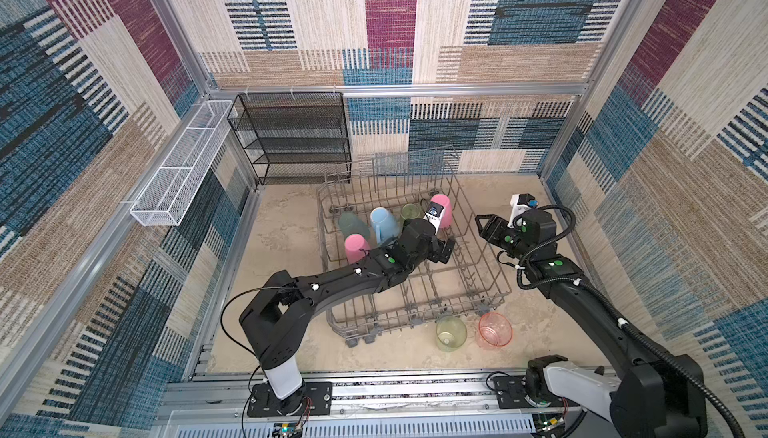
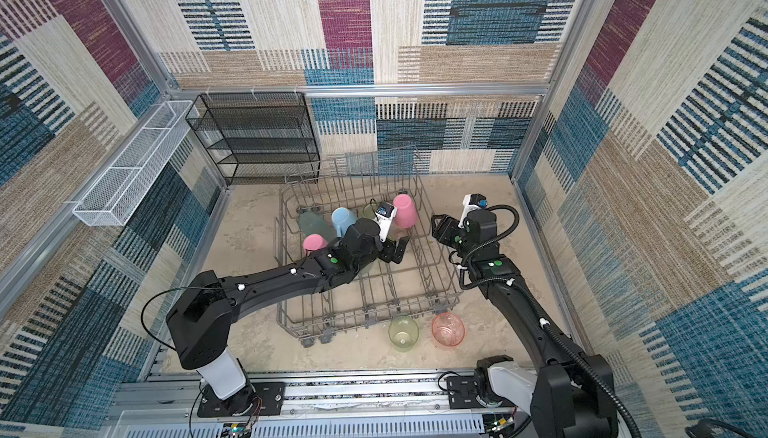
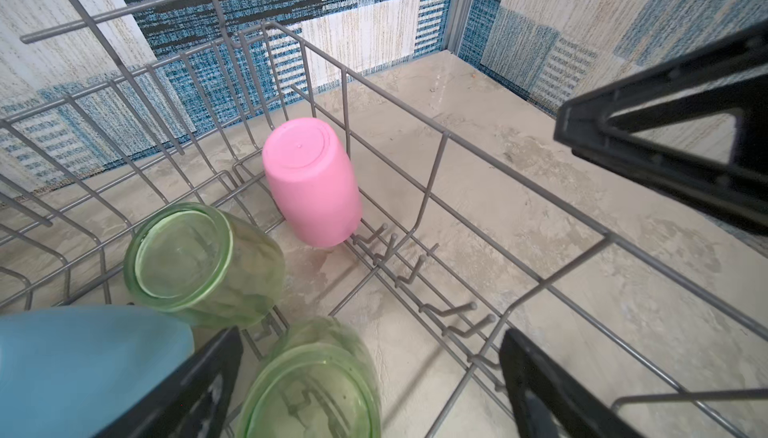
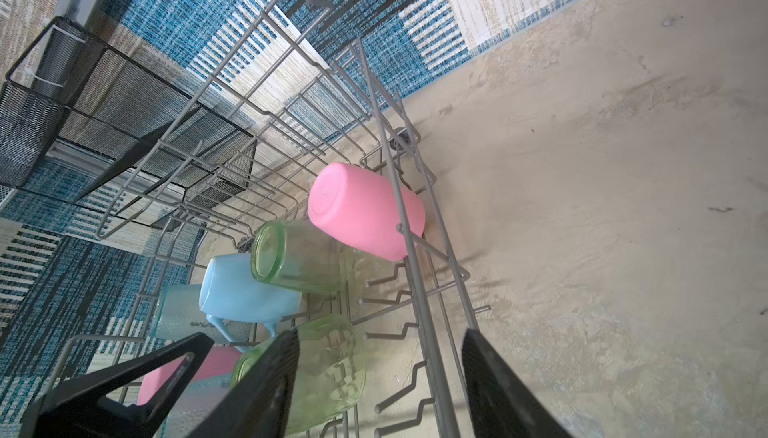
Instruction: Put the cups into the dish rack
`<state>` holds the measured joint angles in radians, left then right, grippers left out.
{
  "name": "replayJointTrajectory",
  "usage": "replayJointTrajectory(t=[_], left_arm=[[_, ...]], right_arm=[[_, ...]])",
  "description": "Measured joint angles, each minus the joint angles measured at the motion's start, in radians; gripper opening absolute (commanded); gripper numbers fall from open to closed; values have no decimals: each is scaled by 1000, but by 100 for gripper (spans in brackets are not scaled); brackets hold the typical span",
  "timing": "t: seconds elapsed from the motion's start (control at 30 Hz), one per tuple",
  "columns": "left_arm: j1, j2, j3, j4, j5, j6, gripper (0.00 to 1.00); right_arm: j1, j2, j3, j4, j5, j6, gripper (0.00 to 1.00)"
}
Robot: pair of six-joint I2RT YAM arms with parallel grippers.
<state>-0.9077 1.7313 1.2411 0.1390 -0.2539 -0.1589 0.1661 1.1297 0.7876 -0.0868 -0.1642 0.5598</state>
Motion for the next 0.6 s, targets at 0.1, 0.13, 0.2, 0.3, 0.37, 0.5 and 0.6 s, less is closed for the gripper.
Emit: replayJointTrajectory(t=[0.1, 0.13, 0.2, 0.3, 0.37, 0.5, 0.6], left_arm=[[0, -10, 36, -55, 22, -3, 100], [1, -13, 52, -76, 29, -3, 100], [2, -20, 77, -111, 34, -3, 100], [5, -33, 117, -180, 51, -3, 100], [9, -45, 150, -235, 73, -3, 100], [24, -64, 211, -335, 101, -3, 100], [47, -77, 257, -424, 125, -7, 100]], right_arm=[[0, -1, 25, -38, 1, -14, 66], [0, -2, 32, -53, 4, -18, 66], [0, -5, 44, -84, 14, -27, 67], [0, -12, 66, -133, 19, -39, 67], [0, -18, 84, -169, 27, -48, 67], [0, -26, 116, -236, 38, -75, 66], [0, -31, 143, -289, 45, -96, 65]])
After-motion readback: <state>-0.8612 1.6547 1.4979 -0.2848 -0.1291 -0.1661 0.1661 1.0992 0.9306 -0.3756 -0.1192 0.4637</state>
